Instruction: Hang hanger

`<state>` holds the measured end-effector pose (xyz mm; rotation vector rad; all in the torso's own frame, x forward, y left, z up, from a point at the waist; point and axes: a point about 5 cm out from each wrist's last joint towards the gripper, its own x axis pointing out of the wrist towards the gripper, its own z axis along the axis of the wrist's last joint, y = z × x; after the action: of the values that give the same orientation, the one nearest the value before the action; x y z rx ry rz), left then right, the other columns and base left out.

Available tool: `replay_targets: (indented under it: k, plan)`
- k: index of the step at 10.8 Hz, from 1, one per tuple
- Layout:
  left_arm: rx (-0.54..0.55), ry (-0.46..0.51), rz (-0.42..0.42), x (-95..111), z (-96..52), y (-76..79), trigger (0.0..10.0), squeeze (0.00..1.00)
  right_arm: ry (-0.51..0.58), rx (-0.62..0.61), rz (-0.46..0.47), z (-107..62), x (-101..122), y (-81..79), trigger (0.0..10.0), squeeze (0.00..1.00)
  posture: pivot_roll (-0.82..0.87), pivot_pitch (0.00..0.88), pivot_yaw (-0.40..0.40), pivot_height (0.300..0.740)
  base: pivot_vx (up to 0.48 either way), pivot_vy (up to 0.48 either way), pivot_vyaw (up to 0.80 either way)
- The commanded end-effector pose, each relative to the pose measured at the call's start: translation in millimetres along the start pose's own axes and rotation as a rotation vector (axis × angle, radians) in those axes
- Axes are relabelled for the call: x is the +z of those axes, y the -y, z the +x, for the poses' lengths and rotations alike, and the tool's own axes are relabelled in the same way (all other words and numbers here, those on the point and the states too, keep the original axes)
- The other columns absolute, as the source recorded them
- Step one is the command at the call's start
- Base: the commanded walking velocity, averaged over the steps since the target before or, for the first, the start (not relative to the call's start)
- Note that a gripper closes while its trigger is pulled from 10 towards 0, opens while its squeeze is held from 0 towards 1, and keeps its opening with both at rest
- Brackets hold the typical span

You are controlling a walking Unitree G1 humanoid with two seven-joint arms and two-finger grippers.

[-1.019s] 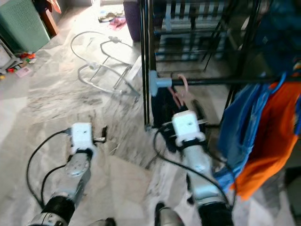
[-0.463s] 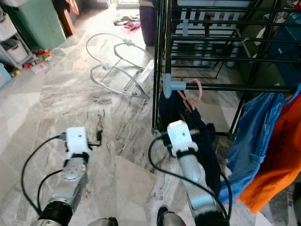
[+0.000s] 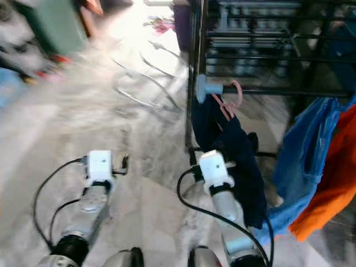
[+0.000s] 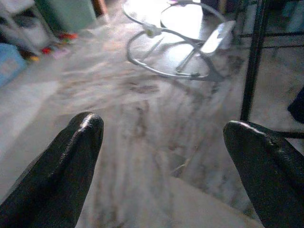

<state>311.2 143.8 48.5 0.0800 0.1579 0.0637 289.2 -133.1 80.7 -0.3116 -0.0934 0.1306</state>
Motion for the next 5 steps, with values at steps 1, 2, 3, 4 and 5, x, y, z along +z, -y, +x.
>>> replay_targets:
  k: [1,2,3,4,5]
  plan:
    - [-0.008,-0.028,-0.003,-7.2,-3.1,3.4,10.0,0.00,-0.036,-0.007,0.007,-4.1,-9.1,3.5,10.0,0.00,-0.16,0.163,0.038,0.740,-0.356,0.000,0.00]
    - [-0.007,-0.030,-0.003,-7.7,-2.9,3.9,10.0,0.00,-0.039,-0.006,0.008,-3.0,-10.1,3.4,10.0,0.00,-0.16,0.162,0.037,0.740,-0.352,0.000,0.00]
    - [-0.007,-0.033,-0.002,-8.6,-2.8,4.3,10.0,0.00,-0.043,-0.003,0.009,-1.9,-11.0,3.3,10.0,0.00,-0.16,0.159,0.036,0.740,-0.356,0.000,0.00]
    - [-0.007,-0.041,0.002,-10.4,-2.7,4.0,10.0,0.00,-0.063,0.005,0.015,-1.5,-15.0,2.4,10.0,0.00,-0.17,0.157,0.034,0.740,-0.352,0.000,0.00]
    - [-0.011,-0.065,0.014,-16.7,-3.8,4.0,10.0,0.00,-0.119,0.026,0.019,-4.0,-28.1,0.8,10.0,0.00,-0.17,0.154,0.033,0.740,-0.307,0.000,0.00]
